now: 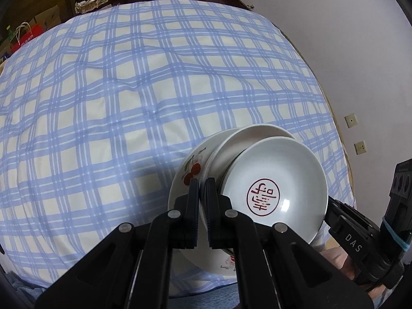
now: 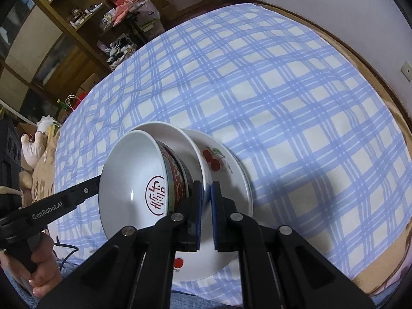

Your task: Organize plates and bowls

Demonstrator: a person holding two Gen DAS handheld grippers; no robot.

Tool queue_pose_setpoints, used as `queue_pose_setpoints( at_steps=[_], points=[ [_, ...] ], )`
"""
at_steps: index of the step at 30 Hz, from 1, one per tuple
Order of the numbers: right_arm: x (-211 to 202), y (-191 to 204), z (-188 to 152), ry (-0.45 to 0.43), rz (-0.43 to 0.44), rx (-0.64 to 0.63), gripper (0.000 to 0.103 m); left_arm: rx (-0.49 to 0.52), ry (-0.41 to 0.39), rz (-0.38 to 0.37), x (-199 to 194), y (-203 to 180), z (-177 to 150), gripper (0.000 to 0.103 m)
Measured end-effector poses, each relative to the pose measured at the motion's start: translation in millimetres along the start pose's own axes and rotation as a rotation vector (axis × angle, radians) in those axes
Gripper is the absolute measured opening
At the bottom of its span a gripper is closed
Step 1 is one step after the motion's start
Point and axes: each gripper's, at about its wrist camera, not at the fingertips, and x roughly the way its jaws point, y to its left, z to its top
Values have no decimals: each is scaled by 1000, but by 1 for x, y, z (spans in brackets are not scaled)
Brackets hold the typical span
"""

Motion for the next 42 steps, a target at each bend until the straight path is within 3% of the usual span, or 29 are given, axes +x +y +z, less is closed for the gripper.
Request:
queue_pose_setpoints(
  at_steps=[9, 16, 23, 25, 27, 31, 33, 35, 38, 42],
  points=[
    [-2, 2, -5, -16, -11, -17, 8, 29, -16, 33, 0, -3, -3, 6],
    [-3, 2, -6, -15, -10, -16, 9, 59, -28, 73, -4, -2, -7, 19],
    [-30, 8, -5, -102, -55, -50, 13, 107, -37, 155, -18, 0, -15, 30],
    [-41, 9, -6, -124, -39, -52, 22, 101, -77, 193, -31, 2, -18, 35],
    [-53, 11, -8, -158, -40, -60, 43, 100, -130, 213, -47, 5, -21, 46],
    [-77, 17, -14, -217, -39, -87, 51, 98, -224, 229, -82, 6, -31, 58],
    [-87, 20, -18, -243, -41, -100, 66, 95, -281, 231, -99, 5, -39, 70],
    [-100, 22, -22, -279, -57, -113, 69, 101, -356, 230, -118, 3, -50, 85],
    [-118, 25, -29, -334, -88, -132, 72, 113, -462, 235, -144, 0, -67, 88],
    [-145, 27, -42, -430, -42, -160, 86, 97, -581, 249, -172, -3, -87, 91]
  ],
)
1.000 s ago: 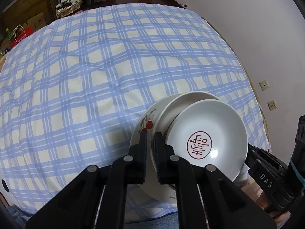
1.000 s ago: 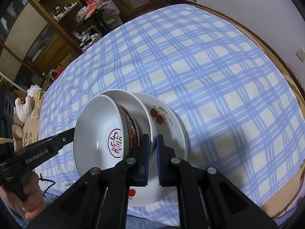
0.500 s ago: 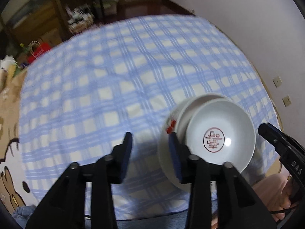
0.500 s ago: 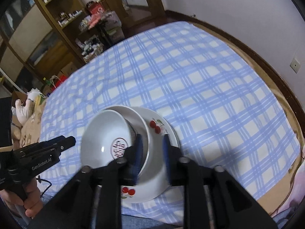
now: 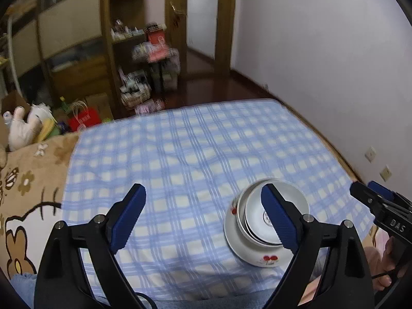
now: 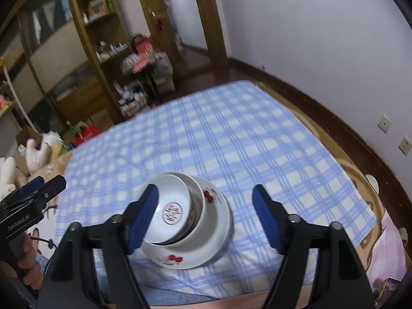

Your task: Organize plates and bowls

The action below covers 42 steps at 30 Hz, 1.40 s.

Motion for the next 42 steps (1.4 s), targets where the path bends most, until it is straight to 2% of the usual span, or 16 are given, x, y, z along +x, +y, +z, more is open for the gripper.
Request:
queue_pose_setpoints(
  at_steps=[4, 7, 13, 17, 24, 29, 33, 42],
  points=[
    [-27, 6, -5, -97, -16, -52, 92, 8, -119, 44, -31, 0, -7, 95],
    [-45, 11, -11, -169, -29, -87, 103, 27, -188, 54, -50, -3, -16, 98],
    [-67, 16, -25, -250, -16, -128, 103, 63, -296, 46, -74, -10, -33, 102],
    [-68, 18, -34, -271, -9, -145, 103, 50, -300, 55, -74, -9, -43, 102],
    [-51, 13, -47, -211, 9, -129, 103, 35, -223, 9, -53, -6, -56, 102],
    [-38, 14, -57, -192, -36, -159, 103, 102, -171, 12, -34, -19, -69, 102],
    [-29, 12, -59, -178, -32, -154, 103, 144, -146, 17, -21, -30, -75, 102],
    [-14, 4, -59, -161, -43, -105, 103, 95, -121, 32, -1, -25, -72, 102]
  ],
)
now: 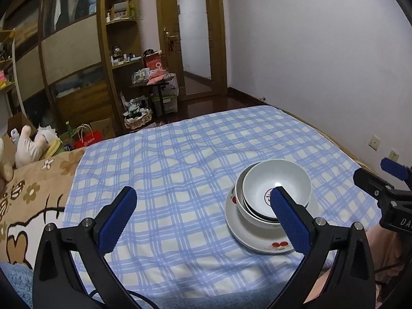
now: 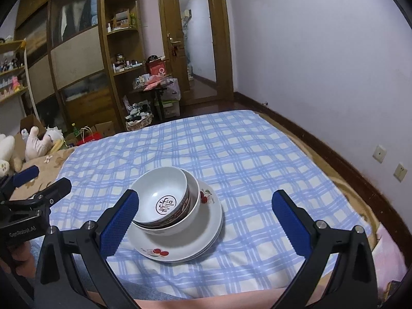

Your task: Organize plates and bowls

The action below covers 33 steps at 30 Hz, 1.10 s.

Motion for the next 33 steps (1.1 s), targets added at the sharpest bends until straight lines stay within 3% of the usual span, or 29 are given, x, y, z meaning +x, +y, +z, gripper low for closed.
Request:
queue_pose_setpoints(
  at_steps=[33],
  points=[
    [2, -5, -1, -3, -22, 31, 103, -24, 1, 31, 5, 5, 1, 102]
  ],
)
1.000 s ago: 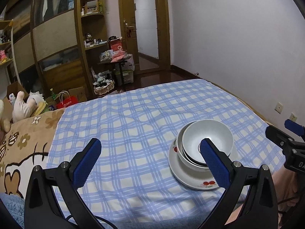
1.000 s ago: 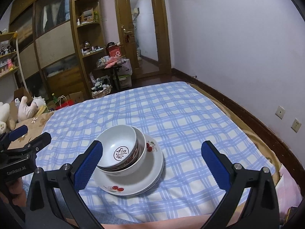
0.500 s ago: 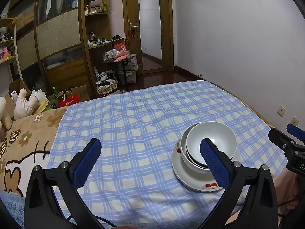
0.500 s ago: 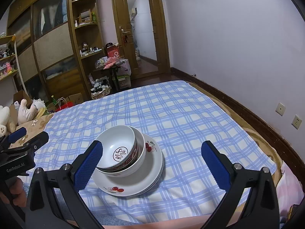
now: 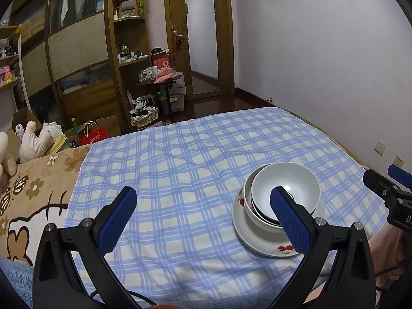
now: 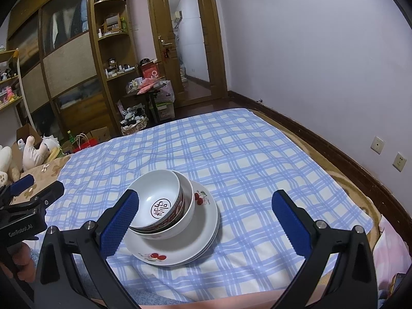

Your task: Organize plates and bowls

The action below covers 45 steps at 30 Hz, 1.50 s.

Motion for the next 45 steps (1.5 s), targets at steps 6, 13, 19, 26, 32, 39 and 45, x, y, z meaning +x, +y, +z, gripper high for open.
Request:
queue_pose_setpoints(
  at_steps=[6, 13, 19, 26, 32, 39, 45],
  points=[
    [0, 1, -1, -2, -7, 1, 103, 5, 7, -7, -1, -1, -1, 102],
    [-1, 1, -2, -2, -5, 4, 103, 19, 7, -6, -2, -1, -2, 102],
    [-1, 2, -2, -3, -9, 2, 103, 18, 11, -6, -2, -1, -2, 102],
    [-1, 2, -2, -3, -10, 6, 103, 17, 13, -6, -2, 0, -2, 102],
    [-1, 1, -2, -2, -9, 6, 103, 19, 12, -6, -2, -1, -2, 102],
    [-2, 3, -2, -1, -8, 18, 103, 19, 16, -6, -1, -1, -3, 102],
    [-1, 2, -2, 0, -8, 16, 103, 20, 17, -7, -1, 0, -4, 102]
  ],
)
